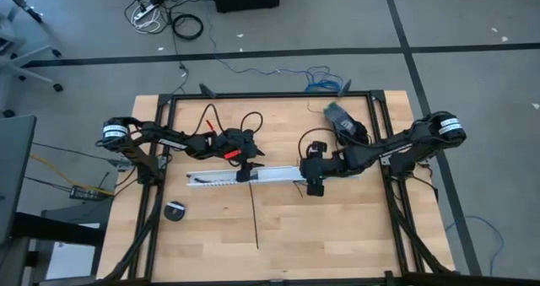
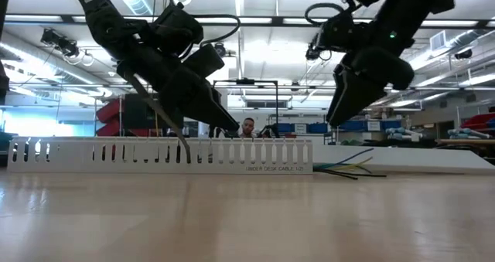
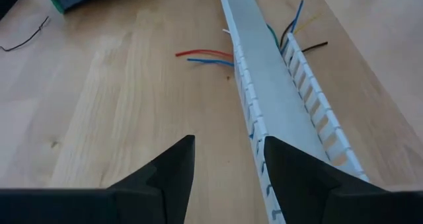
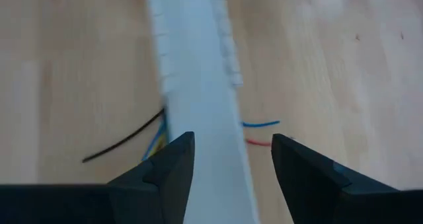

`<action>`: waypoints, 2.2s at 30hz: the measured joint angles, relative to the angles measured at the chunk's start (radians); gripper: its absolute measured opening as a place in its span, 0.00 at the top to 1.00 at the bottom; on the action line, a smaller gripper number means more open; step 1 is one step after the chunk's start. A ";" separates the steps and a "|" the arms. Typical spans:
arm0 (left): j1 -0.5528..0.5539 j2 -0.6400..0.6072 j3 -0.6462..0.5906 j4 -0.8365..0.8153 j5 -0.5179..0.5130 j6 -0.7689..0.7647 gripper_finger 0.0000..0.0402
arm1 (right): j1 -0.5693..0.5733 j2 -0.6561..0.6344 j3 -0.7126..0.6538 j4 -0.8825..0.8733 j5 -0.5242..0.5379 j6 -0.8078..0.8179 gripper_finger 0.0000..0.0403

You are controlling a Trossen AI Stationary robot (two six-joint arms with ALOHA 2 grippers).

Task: Ziptie cables
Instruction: Close the lid on the cable duct

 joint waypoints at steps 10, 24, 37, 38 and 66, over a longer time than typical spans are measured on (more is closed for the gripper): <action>0.000 0.000 0.000 0.005 0.001 0.007 0.56 | 0.054 0.064 -0.012 0.073 0.139 -0.101 0.48; 0.000 0.000 0.000 0.002 0.002 0.008 0.56 | 0.043 0.073 -0.012 0.192 0.079 -0.070 0.48; 0.000 0.000 0.000 0.027 0.002 0.000 0.56 | 0.035 0.073 -0.008 0.088 0.093 -0.047 0.24; 0.000 0.000 0.000 0.026 0.002 -0.001 0.56 | 0.035 0.073 -0.008 0.087 0.084 -0.046 0.23; 0.000 0.000 0.000 0.003 0.002 0.009 0.56 | 0.040 0.079 -0.013 -0.178 0.043 0.000 0.24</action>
